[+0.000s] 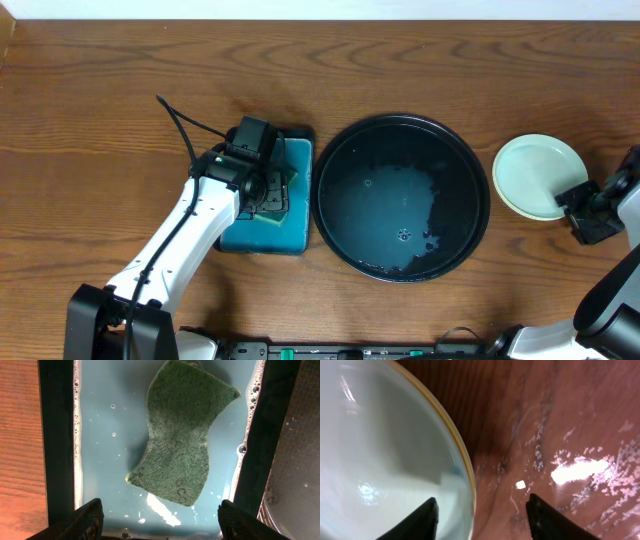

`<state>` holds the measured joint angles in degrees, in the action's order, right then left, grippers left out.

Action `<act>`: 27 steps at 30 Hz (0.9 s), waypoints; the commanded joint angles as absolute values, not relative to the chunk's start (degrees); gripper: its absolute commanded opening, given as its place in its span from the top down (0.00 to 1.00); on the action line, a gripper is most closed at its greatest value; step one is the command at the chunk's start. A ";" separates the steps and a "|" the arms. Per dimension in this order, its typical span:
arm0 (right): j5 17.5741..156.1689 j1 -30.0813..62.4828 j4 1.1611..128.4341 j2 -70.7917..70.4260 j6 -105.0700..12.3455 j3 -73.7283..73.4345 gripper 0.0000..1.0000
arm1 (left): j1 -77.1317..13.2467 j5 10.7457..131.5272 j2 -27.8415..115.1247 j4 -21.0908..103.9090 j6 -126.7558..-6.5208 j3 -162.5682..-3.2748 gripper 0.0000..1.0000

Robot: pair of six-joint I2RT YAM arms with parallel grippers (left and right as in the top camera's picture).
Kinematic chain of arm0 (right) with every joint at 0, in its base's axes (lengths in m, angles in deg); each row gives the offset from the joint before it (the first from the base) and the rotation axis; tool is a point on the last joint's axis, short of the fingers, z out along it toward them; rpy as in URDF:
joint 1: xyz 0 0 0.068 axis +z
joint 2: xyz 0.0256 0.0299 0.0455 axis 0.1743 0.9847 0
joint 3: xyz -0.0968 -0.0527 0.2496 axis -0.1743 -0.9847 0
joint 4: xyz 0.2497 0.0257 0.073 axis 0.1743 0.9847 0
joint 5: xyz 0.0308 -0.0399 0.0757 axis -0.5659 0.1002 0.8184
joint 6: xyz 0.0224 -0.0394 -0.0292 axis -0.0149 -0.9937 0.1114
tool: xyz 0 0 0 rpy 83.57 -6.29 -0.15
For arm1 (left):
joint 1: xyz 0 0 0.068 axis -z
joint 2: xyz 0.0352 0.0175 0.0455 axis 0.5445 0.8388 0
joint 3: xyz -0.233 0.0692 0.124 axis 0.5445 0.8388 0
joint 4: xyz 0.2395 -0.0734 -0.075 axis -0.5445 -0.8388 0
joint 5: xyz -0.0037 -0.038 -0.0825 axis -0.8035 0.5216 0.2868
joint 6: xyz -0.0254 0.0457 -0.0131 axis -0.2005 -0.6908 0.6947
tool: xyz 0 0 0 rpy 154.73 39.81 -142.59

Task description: Clean dirty plates on tray and stack at the side

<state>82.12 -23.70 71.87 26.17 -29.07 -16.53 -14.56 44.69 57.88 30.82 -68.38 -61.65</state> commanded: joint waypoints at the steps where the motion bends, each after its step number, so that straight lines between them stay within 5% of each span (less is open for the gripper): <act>1: 86.82 -23.98 72.35 26.36 -31.37 -15.74 0.41 | -14.66 44.41 58.30 30.71 -68.09 -61.22 0.26; 13: 124.32 -19.61 71.26 25.42 -58.38 -15.74 0.30 | -14.66 44.34 58.17 31.85 -68.81 -61.28 0.25; 23: 115.03 -2.78 71.89 22.12 -65.27 -15.72 0.25 | -14.71 43.92 55.54 34.71 -72.44 -63.97 0.25; 27: 101.35 4.71 72.37 19.91 -62.34 -15.63 0.09 | -15.34 43.62 51.85 33.31 -72.38 -64.21 0.25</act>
